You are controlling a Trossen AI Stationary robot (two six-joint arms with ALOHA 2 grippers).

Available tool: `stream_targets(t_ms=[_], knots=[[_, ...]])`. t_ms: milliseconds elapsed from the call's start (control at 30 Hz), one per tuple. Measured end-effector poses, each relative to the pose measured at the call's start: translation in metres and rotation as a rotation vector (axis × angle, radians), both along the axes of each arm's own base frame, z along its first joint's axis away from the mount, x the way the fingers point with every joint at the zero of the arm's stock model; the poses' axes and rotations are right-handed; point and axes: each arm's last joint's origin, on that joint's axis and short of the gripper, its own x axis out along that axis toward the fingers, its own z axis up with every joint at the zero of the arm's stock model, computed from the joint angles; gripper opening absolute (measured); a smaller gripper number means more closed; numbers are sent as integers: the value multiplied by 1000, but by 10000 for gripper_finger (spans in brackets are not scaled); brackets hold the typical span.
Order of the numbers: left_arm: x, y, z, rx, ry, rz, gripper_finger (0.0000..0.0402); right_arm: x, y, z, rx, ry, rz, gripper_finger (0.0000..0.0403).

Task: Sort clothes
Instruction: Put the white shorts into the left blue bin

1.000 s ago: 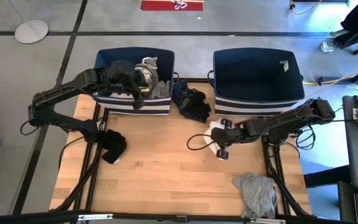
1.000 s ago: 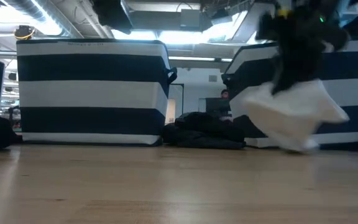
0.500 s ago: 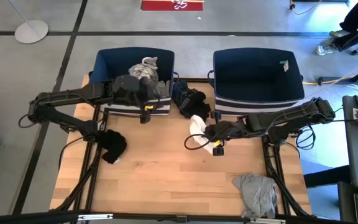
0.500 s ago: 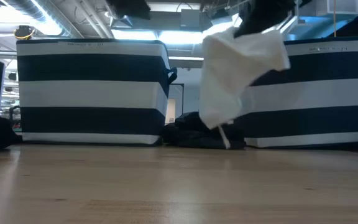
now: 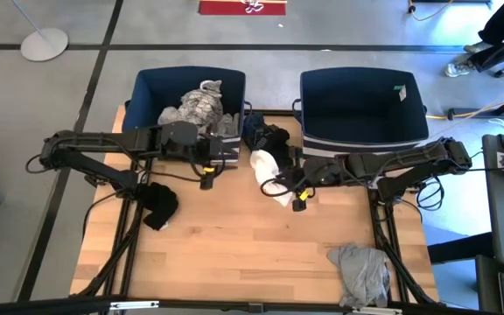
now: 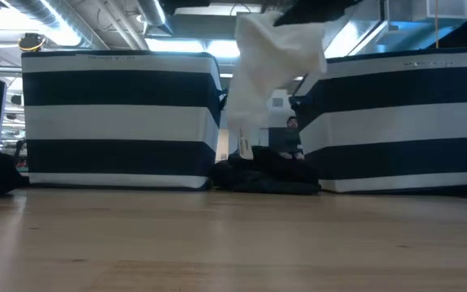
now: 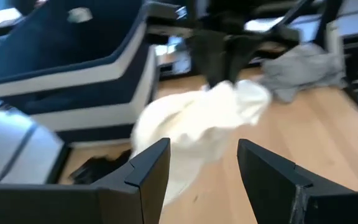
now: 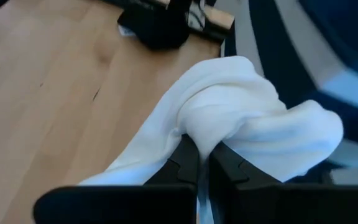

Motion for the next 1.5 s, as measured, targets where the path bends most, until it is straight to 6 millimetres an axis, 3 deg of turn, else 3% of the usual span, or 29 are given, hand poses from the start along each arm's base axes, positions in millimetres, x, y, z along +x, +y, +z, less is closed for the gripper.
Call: stream_targets(t_ms=[333, 767, 1067, 1367, 1500], knots=[[15, -1, -15, -20, -36, -49, 180, 5, 2, 9, -26, -93, 121, 12], [47, 1, -31, 88, -78, -88, 227, 11, 4, 7, -17, -112, 177, 13], [42, -5, -37, 152, 5, -140, 226, 13, 2, 6, -72, -118, 126, 14], [45, -6, -31, 186, -62, -151, 225, 21, 4, 1, -62, -138, 207, 14], [50, -6, -38, 178, -37, -161, 225, 27, 2, -2, -158, -145, 250, 14]])
